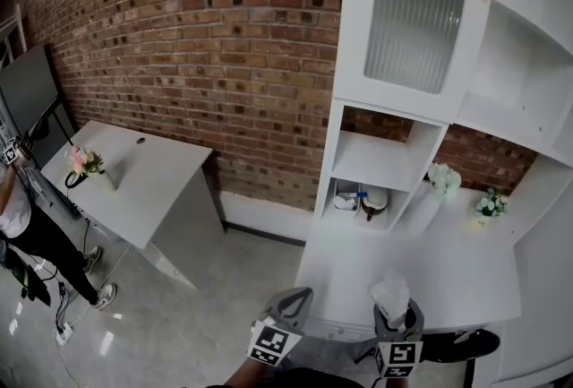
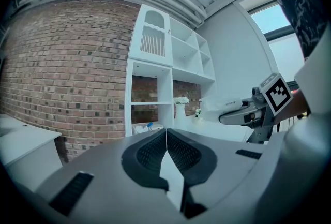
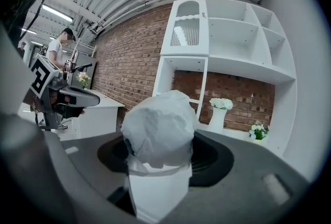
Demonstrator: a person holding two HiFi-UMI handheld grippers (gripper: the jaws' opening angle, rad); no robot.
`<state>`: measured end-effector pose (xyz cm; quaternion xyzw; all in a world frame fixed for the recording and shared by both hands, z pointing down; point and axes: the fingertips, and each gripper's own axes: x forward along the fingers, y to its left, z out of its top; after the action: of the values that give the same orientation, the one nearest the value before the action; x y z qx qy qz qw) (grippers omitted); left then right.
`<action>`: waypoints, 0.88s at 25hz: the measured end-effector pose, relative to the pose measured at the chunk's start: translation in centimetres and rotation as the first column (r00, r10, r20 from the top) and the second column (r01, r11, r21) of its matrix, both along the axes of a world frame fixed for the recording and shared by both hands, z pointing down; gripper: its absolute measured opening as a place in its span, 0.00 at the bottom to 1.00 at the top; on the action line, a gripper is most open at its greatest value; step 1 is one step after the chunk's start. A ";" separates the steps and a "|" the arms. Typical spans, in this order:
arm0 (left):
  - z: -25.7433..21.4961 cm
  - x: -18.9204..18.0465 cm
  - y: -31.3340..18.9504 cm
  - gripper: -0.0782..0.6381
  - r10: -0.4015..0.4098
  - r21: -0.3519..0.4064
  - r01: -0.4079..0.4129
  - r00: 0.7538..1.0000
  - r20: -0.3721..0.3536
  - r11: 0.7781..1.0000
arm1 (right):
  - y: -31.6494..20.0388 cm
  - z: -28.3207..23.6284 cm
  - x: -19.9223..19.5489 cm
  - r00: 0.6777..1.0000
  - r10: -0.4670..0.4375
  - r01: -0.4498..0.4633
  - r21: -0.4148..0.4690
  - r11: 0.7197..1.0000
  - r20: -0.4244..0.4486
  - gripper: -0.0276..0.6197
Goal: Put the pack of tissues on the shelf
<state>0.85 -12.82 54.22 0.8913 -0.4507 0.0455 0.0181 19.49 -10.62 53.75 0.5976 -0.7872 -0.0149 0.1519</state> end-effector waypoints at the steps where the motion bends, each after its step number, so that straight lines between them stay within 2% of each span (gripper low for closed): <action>1: -0.1 -0.3 -0.7 0.12 0.003 0.002 -0.003 1.000 -0.002 1.000 | -0.5 0.0 -0.3 1.000 0.003 -0.003 -0.001 1.000 -0.001 0.45; 6: -0.5 -1.5 -3.9 0.12 0.021 0.017 -0.021 1.000 -0.005 1.000 | -2.8 0.8 -1.7 1.000 0.029 -0.029 -0.040 0.999 -0.006 0.45; 16: -0.6 -2.7 -9.2 0.12 0.095 0.024 -0.095 0.995 0.004 0.995 | -7.7 0.1 -3.6 0.996 0.091 -0.090 -0.007 0.996 0.026 0.45; 19: -1.1 -3.1 -10.5 0.12 0.106 0.028 -0.106 0.994 0.010 0.994 | -9.2 0.1 -3.8 0.994 0.103 -0.102 -0.022 0.995 0.044 0.45; 22: -1.3 -3.3 -11.7 0.12 0.108 0.028 -0.108 0.994 0.011 0.994 | -11.1 -1.5 -4.2 0.992 0.104 -0.107 0.034 0.994 0.074 0.45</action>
<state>-2.47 -24.49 52.93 0.9143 -0.4026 0.0441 0.0008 15.31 -21.75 52.27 0.6412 -0.7591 -0.0003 0.1127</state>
